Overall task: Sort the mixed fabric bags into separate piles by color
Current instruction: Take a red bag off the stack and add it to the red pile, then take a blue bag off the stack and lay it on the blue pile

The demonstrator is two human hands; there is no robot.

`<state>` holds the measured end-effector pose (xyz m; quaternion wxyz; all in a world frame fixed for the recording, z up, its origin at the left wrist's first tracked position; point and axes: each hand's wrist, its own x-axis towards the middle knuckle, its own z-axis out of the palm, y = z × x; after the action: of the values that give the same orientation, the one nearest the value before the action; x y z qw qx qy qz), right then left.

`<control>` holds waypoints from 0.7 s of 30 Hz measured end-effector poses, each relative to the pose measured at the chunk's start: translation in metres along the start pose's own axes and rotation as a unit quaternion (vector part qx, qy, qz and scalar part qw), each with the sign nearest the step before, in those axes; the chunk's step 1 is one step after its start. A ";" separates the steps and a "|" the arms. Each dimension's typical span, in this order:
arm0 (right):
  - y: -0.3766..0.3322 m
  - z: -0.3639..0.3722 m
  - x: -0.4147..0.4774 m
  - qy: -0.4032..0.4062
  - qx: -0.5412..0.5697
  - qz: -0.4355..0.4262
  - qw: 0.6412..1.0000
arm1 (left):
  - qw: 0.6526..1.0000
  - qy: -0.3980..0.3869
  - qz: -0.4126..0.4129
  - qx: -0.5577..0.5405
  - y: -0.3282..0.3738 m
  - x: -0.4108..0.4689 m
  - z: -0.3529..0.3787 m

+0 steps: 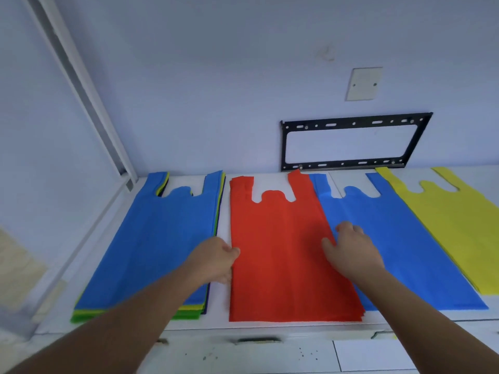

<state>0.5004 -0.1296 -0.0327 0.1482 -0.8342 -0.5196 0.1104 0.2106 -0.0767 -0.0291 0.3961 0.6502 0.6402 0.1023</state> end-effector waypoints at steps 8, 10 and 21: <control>-0.125 0.051 -0.048 -0.221 0.356 -0.101 0.902 | 0.982 0.043 0.123 0.133 -0.071 -0.035 -0.061; -0.148 0.061 -0.068 -0.282 0.417 -0.066 0.862 | 0.978 0.023 0.147 0.149 -0.088 -0.042 -0.068; -0.190 0.085 -0.118 -0.199 0.469 0.080 0.857 | 0.908 0.000 0.275 0.317 -0.147 -0.047 -0.078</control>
<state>0.2619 -0.1457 -0.0393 0.4063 -0.6644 -0.3563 0.5163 0.0433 -0.1094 -0.0546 0.1251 0.8917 0.4350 -0.0012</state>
